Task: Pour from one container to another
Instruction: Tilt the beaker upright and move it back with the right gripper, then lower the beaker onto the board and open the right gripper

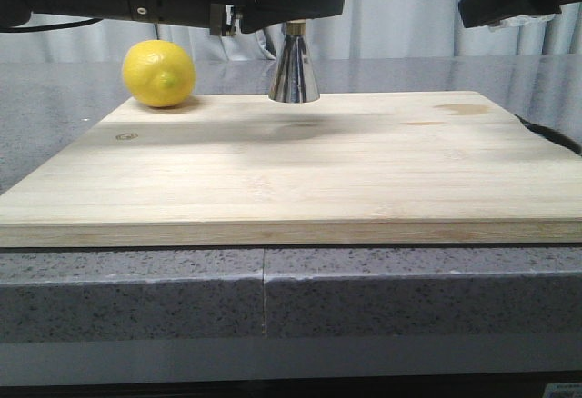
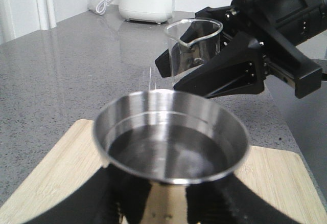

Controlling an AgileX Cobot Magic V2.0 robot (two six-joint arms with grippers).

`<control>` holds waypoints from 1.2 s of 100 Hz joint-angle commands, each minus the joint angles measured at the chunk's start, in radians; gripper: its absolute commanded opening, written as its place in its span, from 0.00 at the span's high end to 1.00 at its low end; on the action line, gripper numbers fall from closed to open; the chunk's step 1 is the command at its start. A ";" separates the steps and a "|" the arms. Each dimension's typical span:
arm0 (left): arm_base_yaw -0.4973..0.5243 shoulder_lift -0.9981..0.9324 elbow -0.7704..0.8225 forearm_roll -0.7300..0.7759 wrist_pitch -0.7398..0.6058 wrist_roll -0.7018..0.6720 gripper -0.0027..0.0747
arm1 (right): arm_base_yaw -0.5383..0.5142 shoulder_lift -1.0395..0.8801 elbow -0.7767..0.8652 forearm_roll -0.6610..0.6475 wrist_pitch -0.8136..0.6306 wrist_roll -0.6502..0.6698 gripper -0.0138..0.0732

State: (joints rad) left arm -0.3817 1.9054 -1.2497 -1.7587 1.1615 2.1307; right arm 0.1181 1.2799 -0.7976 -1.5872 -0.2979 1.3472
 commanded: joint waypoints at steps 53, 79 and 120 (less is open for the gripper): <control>-0.006 -0.060 -0.031 -0.093 0.108 -0.009 0.63 | -0.018 0.034 0.050 1.080 -0.188 -0.883 0.48; -0.006 -0.060 -0.031 -0.093 0.108 -0.009 0.63 | -0.018 0.197 0.063 1.158 -0.415 -1.001 0.48; -0.006 -0.060 -0.031 -0.093 0.108 -0.009 0.63 | -0.018 0.371 0.063 1.182 -0.613 -1.122 0.48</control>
State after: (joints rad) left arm -0.3817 1.9054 -1.2497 -1.7587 1.1615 2.1307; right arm 0.1054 1.6593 -0.7105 -0.4289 -0.7747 0.2405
